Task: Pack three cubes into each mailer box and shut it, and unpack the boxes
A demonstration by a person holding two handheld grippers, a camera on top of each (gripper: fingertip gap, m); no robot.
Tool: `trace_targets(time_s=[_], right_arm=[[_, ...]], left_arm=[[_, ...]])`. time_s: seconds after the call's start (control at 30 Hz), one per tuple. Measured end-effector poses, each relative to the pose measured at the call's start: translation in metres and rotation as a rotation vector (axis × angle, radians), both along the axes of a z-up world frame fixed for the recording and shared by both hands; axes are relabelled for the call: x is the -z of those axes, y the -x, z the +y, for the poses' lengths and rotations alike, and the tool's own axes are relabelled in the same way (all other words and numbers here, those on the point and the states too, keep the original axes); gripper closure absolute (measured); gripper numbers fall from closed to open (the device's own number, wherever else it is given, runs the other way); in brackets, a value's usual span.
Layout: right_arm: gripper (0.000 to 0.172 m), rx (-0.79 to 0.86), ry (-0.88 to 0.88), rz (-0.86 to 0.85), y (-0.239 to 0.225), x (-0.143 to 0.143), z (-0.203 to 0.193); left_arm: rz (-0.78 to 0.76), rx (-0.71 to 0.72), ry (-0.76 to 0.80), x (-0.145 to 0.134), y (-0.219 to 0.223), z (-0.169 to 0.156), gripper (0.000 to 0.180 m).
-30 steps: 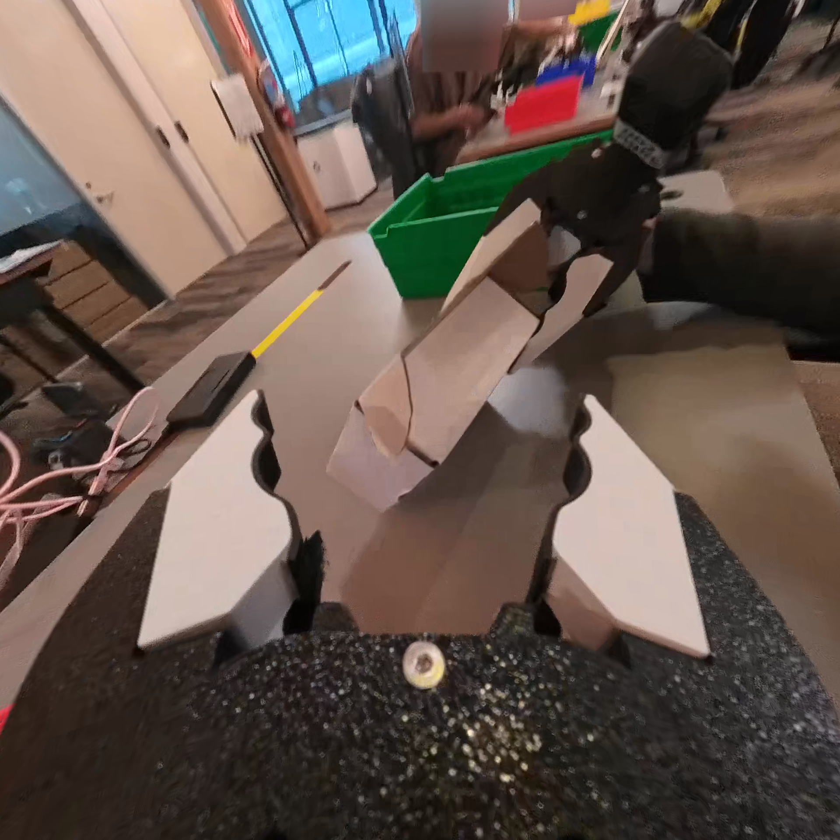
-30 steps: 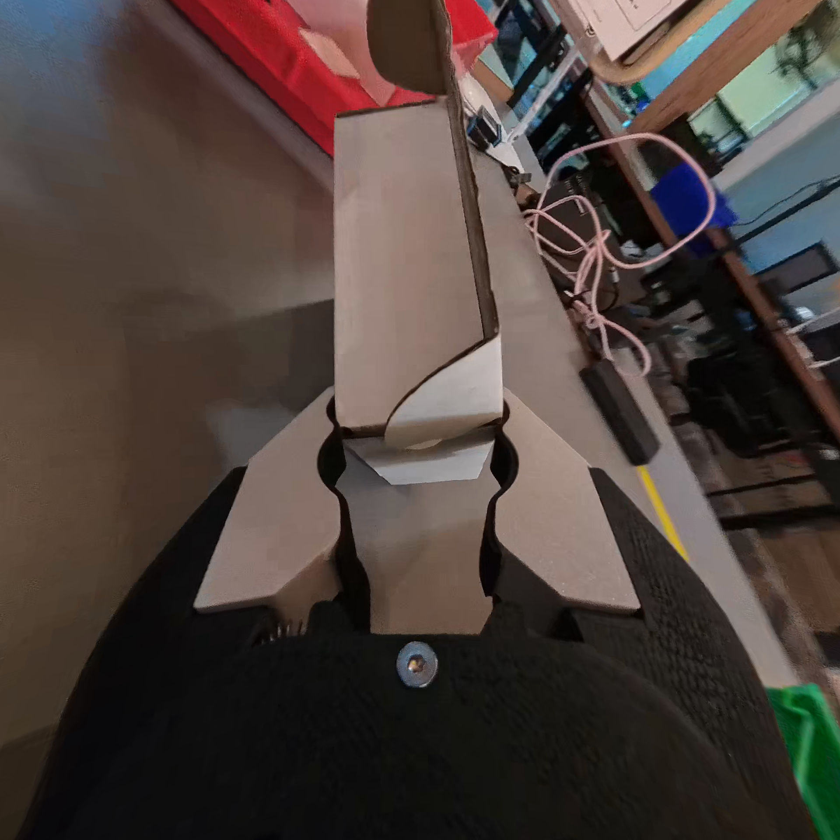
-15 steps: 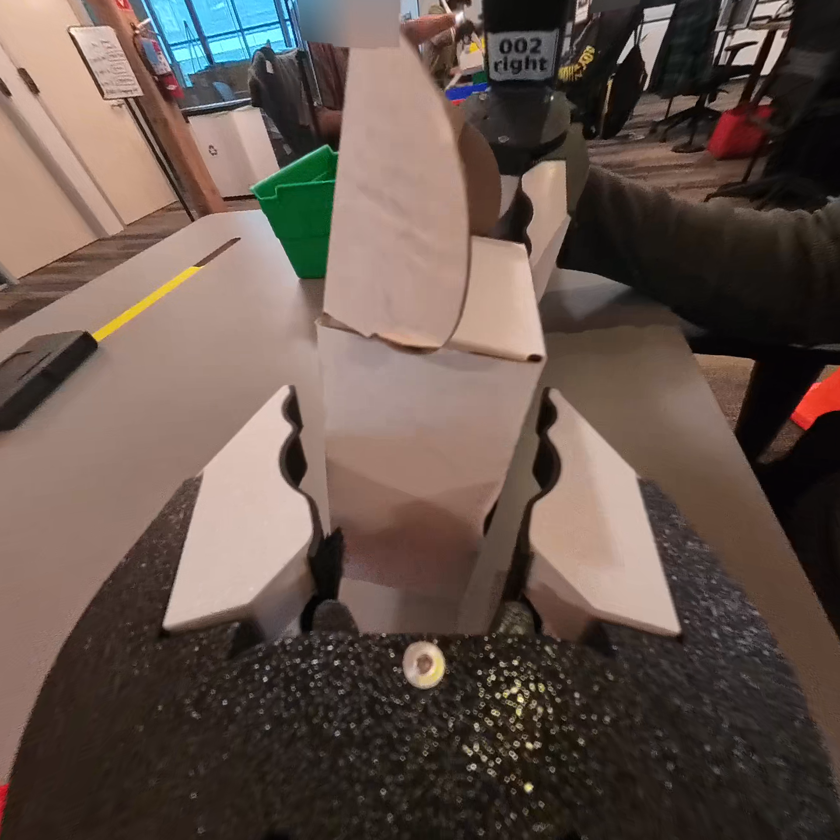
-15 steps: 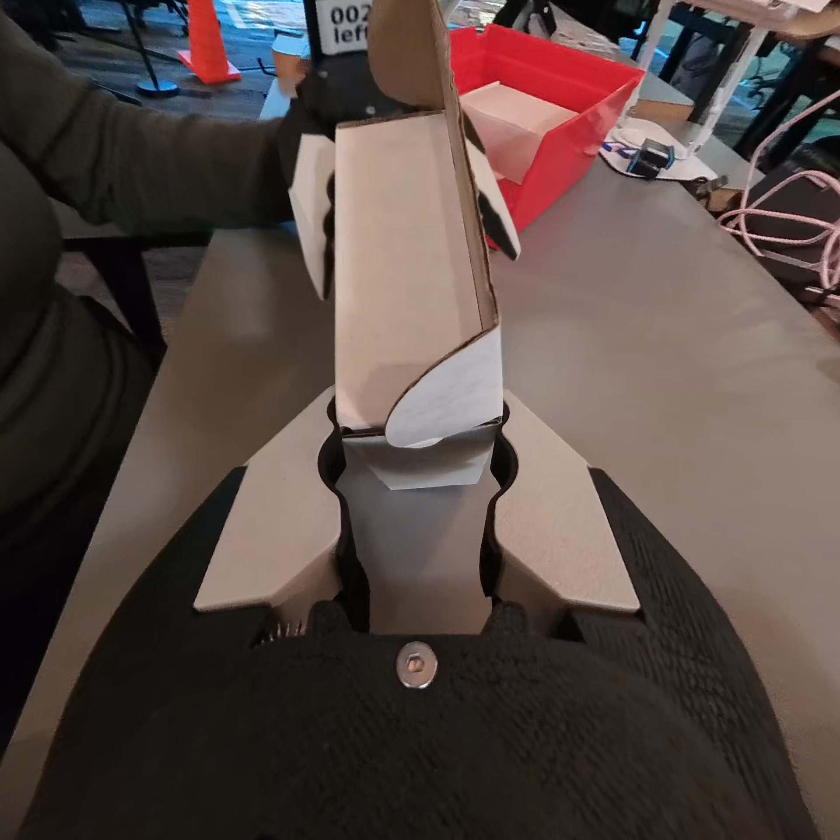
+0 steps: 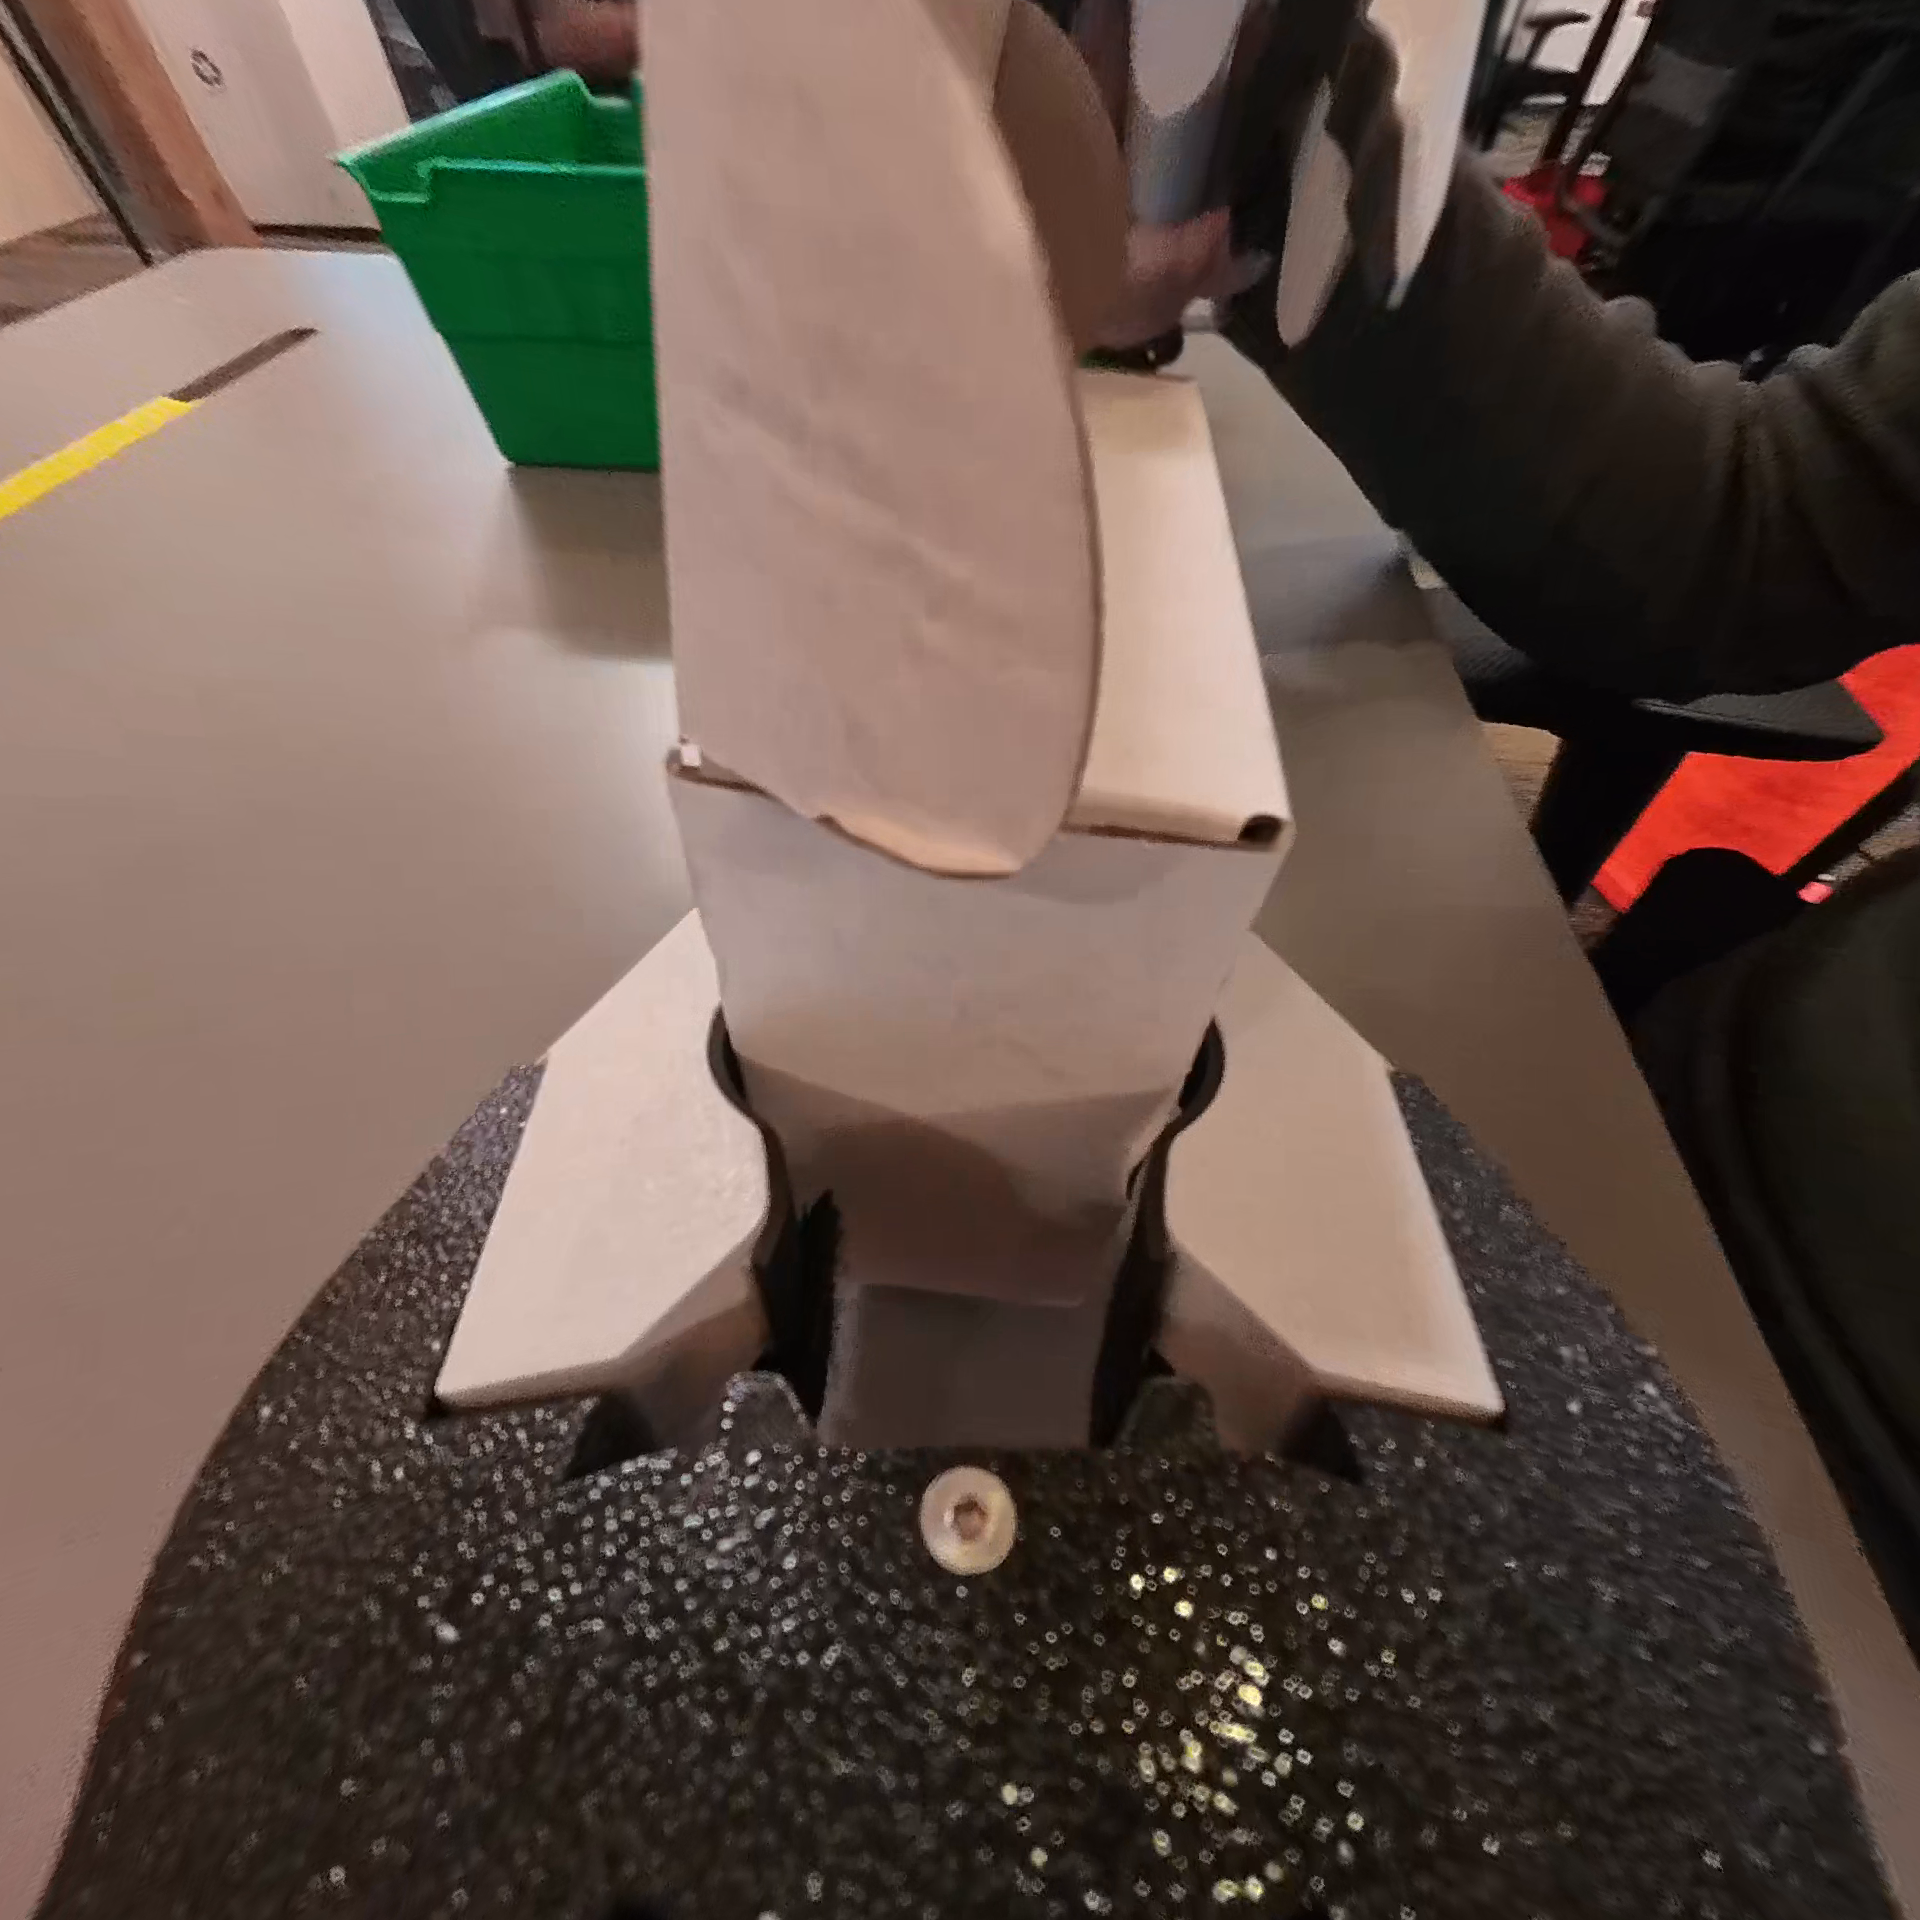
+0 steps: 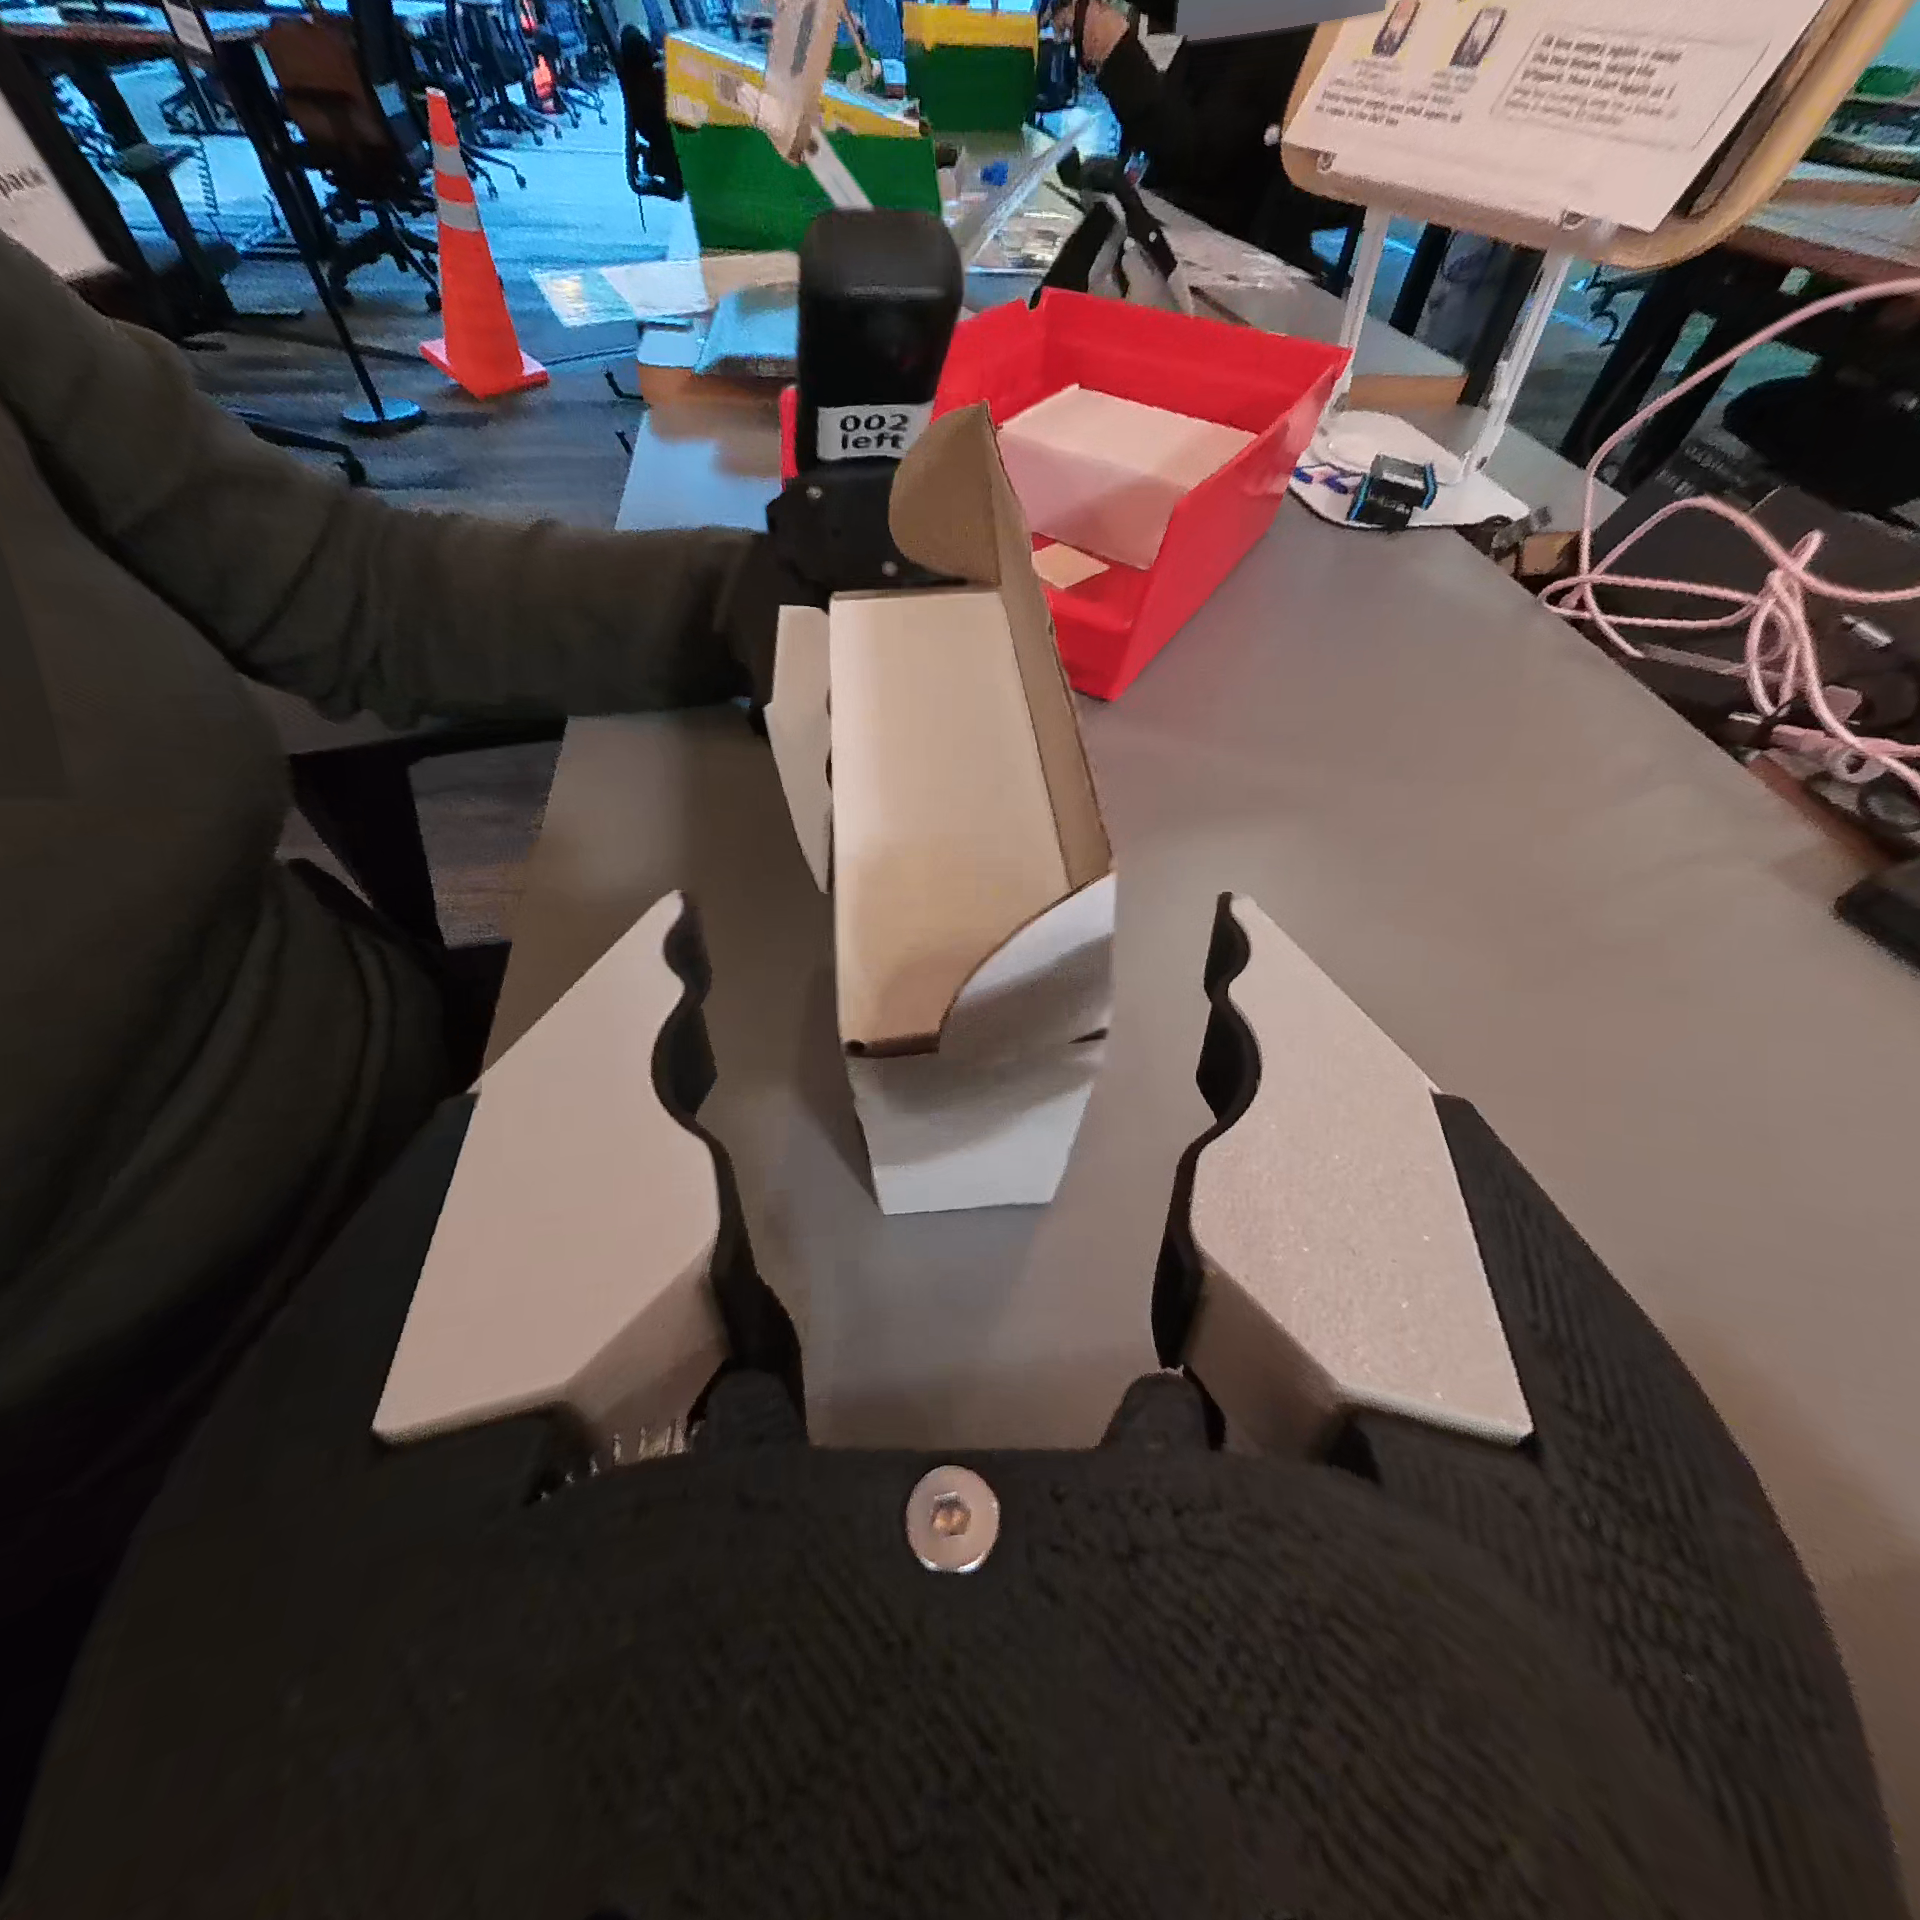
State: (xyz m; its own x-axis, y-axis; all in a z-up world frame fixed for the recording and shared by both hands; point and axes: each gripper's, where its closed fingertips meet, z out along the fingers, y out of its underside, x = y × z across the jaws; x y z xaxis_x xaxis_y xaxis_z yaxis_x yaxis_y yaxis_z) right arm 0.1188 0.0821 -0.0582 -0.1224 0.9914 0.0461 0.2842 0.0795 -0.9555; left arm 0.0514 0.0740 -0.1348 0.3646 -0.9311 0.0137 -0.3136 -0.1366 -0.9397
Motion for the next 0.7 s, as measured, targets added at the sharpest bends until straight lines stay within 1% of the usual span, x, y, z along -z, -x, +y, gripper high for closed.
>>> trace_targets(time_s=[0.07, 0.2, 0.33, 0.43, 0.5, 0.53, 0.6, 0.7], right_arm=[[0.081, 0.024, -0.015, -0.016, -0.005, 0.000, 0.003], [0.091, 0.034, -0.007, -0.043, -0.013, 0.004, 0.005], [0.100, 0.023, 0.014, -0.034, -0.015, 0.003, 0.005], [0.101, 0.017, 0.011, -0.013, -0.014, 0.001, 0.005], [0.101, 0.011, 0.023, 0.001, -0.012, 0.000, 0.005], [0.101, 0.008, 0.029, 0.005, -0.011, 0.000, 0.005], [0.101, 0.008, 0.032, 0.010, -0.009, 0.001, 0.006], [0.101, 0.009, 0.024, 0.027, -0.008, -0.001, 0.007]], left_arm=[[0.021, 0.029, 0.040, 0.005, 0.000, -0.005, 0.106], [0.120, 0.053, 0.078, 0.021, 0.000, -0.011, 0.106], [0.116, 0.042, 0.098, 0.021, 0.001, -0.011, 0.105], [0.119, 0.027, 0.088, 0.021, 0.003, -0.010, 0.103], [0.137, 0.009, 0.043, 0.021, 0.006, -0.008, 0.073], [0.139, 0.008, 0.034, 0.021, 0.007, -0.008, 0.066], [0.133, 0.005, 0.024, 0.018, 0.012, -0.007, 0.058], [0.067, 0.003, -0.009, -0.001, 0.019, -0.009, 0.059]])
